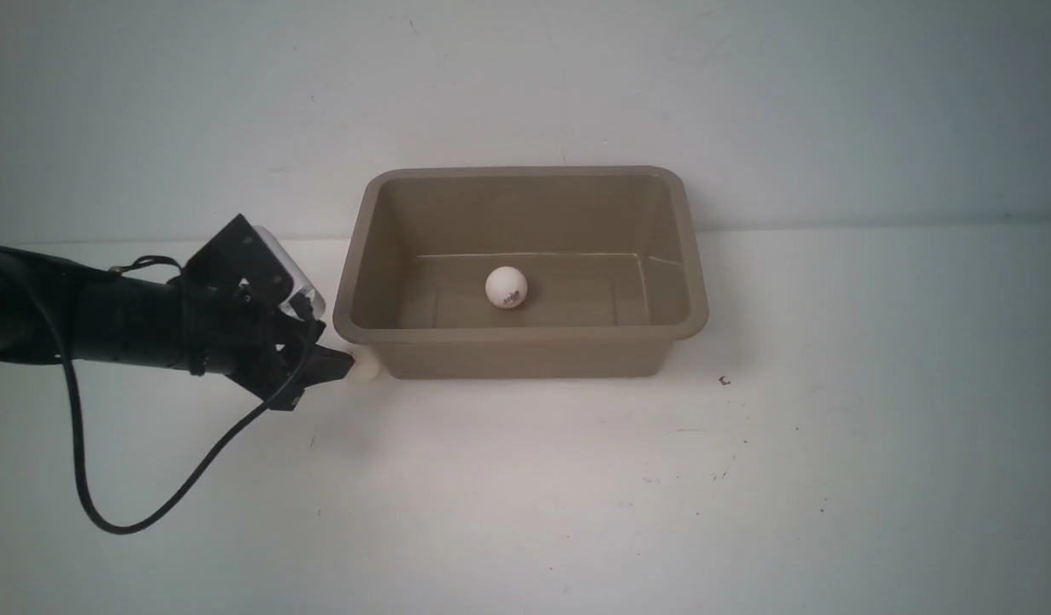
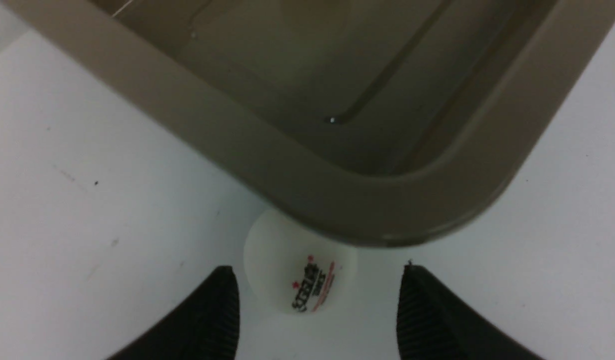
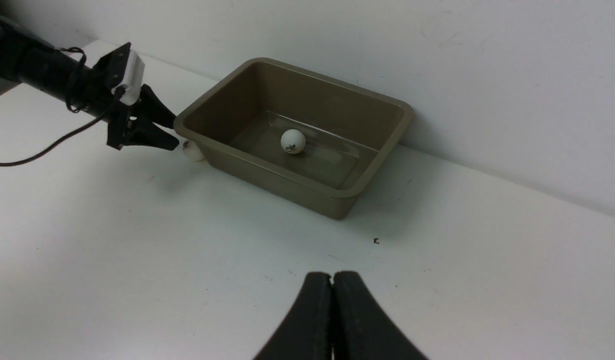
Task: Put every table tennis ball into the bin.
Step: Use the left arm to clamp the table tennis ball closest to it
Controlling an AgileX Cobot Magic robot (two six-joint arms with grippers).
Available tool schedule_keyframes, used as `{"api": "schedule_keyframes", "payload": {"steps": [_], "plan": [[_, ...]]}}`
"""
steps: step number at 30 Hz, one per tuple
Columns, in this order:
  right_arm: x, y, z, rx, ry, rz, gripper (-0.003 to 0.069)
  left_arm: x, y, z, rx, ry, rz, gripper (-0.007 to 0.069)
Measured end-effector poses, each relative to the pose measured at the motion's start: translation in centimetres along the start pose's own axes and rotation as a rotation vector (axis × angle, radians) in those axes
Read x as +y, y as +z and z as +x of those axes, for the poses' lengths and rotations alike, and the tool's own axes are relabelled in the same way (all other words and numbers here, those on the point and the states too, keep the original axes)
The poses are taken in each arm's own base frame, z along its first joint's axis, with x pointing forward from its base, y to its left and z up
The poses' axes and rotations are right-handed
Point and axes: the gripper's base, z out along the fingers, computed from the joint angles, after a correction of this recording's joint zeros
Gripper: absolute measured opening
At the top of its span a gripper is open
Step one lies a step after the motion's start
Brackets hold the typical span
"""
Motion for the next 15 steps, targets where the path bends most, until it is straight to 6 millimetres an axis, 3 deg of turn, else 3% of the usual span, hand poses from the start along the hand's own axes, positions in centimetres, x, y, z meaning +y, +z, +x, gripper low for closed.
{"api": "schedule_keyframes", "payload": {"steps": [15], "plan": [[0.0, 0.1, 0.0, 0.002, 0.009, -0.005, -0.0018, 1.0, 3.0, 0.5, 0.03, -0.024, -0.009, 0.0388]]}}
